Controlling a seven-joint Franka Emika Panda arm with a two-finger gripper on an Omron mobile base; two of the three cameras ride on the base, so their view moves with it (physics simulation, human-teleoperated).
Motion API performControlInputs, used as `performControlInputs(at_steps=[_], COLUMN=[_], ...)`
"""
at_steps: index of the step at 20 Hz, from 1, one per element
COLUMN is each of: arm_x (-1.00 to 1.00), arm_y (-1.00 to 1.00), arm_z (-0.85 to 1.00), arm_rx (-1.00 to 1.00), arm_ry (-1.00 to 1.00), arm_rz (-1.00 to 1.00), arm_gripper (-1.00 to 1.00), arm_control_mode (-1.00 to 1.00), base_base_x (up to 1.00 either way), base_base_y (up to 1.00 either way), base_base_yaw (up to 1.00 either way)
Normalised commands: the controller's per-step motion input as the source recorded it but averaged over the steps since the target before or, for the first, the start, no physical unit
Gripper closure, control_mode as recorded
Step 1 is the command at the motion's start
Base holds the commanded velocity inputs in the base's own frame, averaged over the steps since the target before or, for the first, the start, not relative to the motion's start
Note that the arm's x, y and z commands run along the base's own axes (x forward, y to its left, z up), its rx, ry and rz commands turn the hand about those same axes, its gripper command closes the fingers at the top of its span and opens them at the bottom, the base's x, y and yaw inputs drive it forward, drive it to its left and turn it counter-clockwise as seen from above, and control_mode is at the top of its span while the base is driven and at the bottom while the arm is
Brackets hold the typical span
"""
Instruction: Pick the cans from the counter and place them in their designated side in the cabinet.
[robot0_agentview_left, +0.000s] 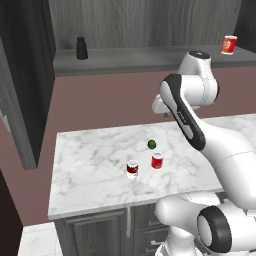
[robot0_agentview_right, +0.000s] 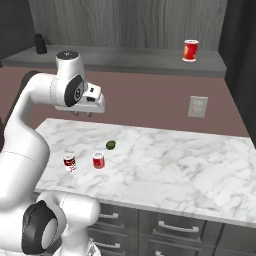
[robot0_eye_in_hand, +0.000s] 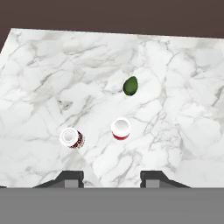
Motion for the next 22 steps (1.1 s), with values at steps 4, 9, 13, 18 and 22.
performControlInputs(at_steps=[4, 9, 13, 18, 22], arm_x=[-0.11, -0.12, -0.08, -0.01, 0.0], arm_y=[0.0, 0.0, 0.0, 0.0, -0.01], arm_z=[-0.03, -0.14, -0.17, -0.18, -0.17], arm_rx=[0.0, 0.0, 0.0, 0.0, 0.0], arm_ry=[0.0, 0.01, 0.03, 0.03, 0.02], arm_rz=[0.0, 0.0, 0.0, 0.0, 0.0], arm_gripper=[-1.0, -1.0, -1.0, -1.0, -1.0], arm_control_mode=[-1.0, -1.0, -1.0, -1.0, -1.0], base_base_x=[0.0, 0.0, 0.0, 0.0, 0.0], base_base_y=[0.0, 0.0, 0.0, 0.0, 0.0], base_base_yaw=[0.0, 0.0, 0.0, 0.0, 0.0])
